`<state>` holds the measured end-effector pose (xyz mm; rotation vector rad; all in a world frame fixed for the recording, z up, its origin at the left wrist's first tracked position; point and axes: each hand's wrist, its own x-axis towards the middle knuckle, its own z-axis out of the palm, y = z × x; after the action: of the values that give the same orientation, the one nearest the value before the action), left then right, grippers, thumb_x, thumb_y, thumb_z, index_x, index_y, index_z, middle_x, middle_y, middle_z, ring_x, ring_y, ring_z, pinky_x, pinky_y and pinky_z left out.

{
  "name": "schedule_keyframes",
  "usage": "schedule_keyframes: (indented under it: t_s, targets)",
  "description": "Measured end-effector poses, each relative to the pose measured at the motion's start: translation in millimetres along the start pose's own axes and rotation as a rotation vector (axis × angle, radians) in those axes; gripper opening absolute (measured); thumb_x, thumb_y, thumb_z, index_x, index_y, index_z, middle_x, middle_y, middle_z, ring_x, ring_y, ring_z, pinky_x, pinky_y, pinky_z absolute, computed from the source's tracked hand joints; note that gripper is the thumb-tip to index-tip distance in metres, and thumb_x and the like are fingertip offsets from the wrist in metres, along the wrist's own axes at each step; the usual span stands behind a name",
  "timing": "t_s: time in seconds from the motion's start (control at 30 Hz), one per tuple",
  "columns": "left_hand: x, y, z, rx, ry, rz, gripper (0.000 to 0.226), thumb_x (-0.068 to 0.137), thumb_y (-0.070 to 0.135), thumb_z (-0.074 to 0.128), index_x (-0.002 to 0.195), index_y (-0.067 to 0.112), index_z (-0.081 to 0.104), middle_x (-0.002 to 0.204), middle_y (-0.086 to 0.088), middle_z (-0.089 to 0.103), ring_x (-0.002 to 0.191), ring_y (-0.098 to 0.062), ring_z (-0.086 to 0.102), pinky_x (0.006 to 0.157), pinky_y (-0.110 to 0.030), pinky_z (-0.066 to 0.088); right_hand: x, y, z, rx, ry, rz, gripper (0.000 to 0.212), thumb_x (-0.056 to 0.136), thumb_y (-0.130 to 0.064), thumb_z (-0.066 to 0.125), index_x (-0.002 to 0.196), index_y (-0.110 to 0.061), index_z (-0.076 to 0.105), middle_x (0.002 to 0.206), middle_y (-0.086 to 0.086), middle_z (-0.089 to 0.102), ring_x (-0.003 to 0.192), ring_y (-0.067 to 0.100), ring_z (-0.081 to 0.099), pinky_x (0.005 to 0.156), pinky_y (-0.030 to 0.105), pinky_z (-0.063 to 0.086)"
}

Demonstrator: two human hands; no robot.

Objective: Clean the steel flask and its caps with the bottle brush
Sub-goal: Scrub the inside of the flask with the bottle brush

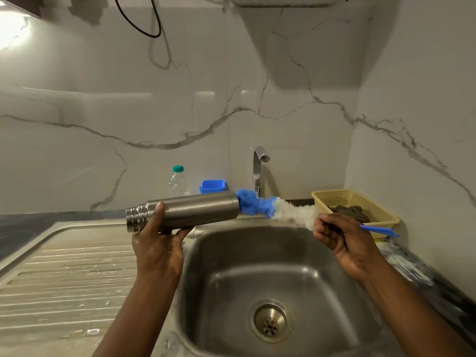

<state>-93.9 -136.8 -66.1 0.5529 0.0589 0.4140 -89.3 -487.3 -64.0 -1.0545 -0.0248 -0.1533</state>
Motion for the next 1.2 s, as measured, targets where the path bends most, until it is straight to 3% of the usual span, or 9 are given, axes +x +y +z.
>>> schedule_keyframes:
  t_s: [0.17, 0.27, 0.4, 0.7, 0.83, 0.97, 1.1, 1.2]
  targets:
    - [-11, -9, 10, 0.048, -0.021, 0.017, 0.074, 0.08, 0.018, 0.08, 0.148, 0.006, 0.054, 0.143, -0.021, 0.063, 0.129, -0.035, 0.065, 0.091, -0.063, 0.06, -6, 13, 13, -0.07, -0.058, 0.088, 0.008, 0.095, 0.0, 0.064, 0.09, 0.001, 0.069, 0.076, 0.019, 0.074, 0.063, 0.021, 0.075, 0.058, 0.032, 0.064]
    - [-7, -7, 7, 0.042, -0.003, 0.037, 0.069, 0.086, 0.014, 0.079, 0.149, 0.005, 0.053, 0.144, -0.021, 0.062, 0.128, -0.034, 0.066, 0.086, -0.061, 0.062, -8, 5, 13, -0.084, -0.054, 0.068, 0.006, 0.093, -0.003, 0.065, 0.09, 0.0, 0.069, 0.075, 0.018, 0.074, 0.062, 0.02, 0.075, 0.058, 0.031, 0.064]
    - [1, -2, -1, 0.026, 0.031, 0.075, 0.081, 0.081, 0.014, 0.088, 0.152, 0.006, 0.048, 0.147, -0.022, 0.06, 0.128, -0.034, 0.066, 0.085, -0.064, 0.061, -6, -10, 7, -0.046, -0.05, 0.01, 0.011, 0.096, -0.003, 0.061, 0.088, 0.0, 0.068, 0.07, 0.015, 0.073, 0.059, 0.016, 0.073, 0.057, 0.029, 0.063]
    - [0, -8, -1, 0.036, 0.021, 0.028, 0.073, 0.086, 0.014, 0.081, 0.151, 0.006, 0.05, 0.146, -0.022, 0.06, 0.128, -0.034, 0.065, 0.087, -0.065, 0.061, -7, -7, 9, -0.081, -0.08, 0.028, 0.011, 0.094, -0.002, 0.063, 0.086, 0.0, 0.069, 0.072, 0.017, 0.074, 0.059, 0.018, 0.074, 0.057, 0.03, 0.063]
    - [1, -1, -3, 0.029, 0.017, 0.045, 0.098, 0.066, 0.022, 0.098, 0.151, 0.005, 0.051, 0.146, -0.022, 0.061, 0.128, -0.036, 0.066, 0.083, -0.06, 0.063, -9, -12, 7, -0.071, -0.096, 0.012, 0.007, 0.088, -0.005, 0.066, 0.086, 0.001, 0.07, 0.073, 0.018, 0.073, 0.06, 0.018, 0.074, 0.056, 0.029, 0.063]
    - [-6, -10, 2, 0.045, -0.011, -0.004, 0.074, 0.084, 0.017, 0.081, 0.151, 0.004, 0.051, 0.146, -0.023, 0.06, 0.128, -0.034, 0.065, 0.09, -0.061, 0.061, -9, 2, 13, -0.12, -0.099, 0.022, 0.014, 0.081, -0.01, 0.071, 0.089, 0.001, 0.071, 0.078, 0.021, 0.074, 0.065, 0.021, 0.075, 0.061, 0.032, 0.064]
    - [-5, -10, 4, 0.06, -0.015, -0.015, 0.064, 0.088, 0.014, 0.078, 0.146, 0.0, 0.054, 0.143, -0.022, 0.062, 0.129, -0.036, 0.064, 0.089, -0.06, 0.061, -10, 0, 12, -0.154, -0.099, 0.021, 0.011, 0.079, -0.01, 0.072, 0.086, -0.001, 0.072, 0.079, 0.022, 0.074, 0.064, 0.022, 0.075, 0.06, 0.033, 0.064]
    - [-2, -2, 1, 0.048, 0.012, 0.04, 0.079, 0.078, 0.018, 0.09, 0.146, -0.001, 0.053, 0.143, -0.022, 0.062, 0.128, -0.036, 0.066, 0.087, -0.061, 0.062, -11, -10, 8, -0.111, -0.114, -0.006, 0.007, 0.08, -0.009, 0.07, 0.077, -0.004, 0.074, 0.075, 0.019, 0.074, 0.061, 0.019, 0.074, 0.058, 0.03, 0.063]
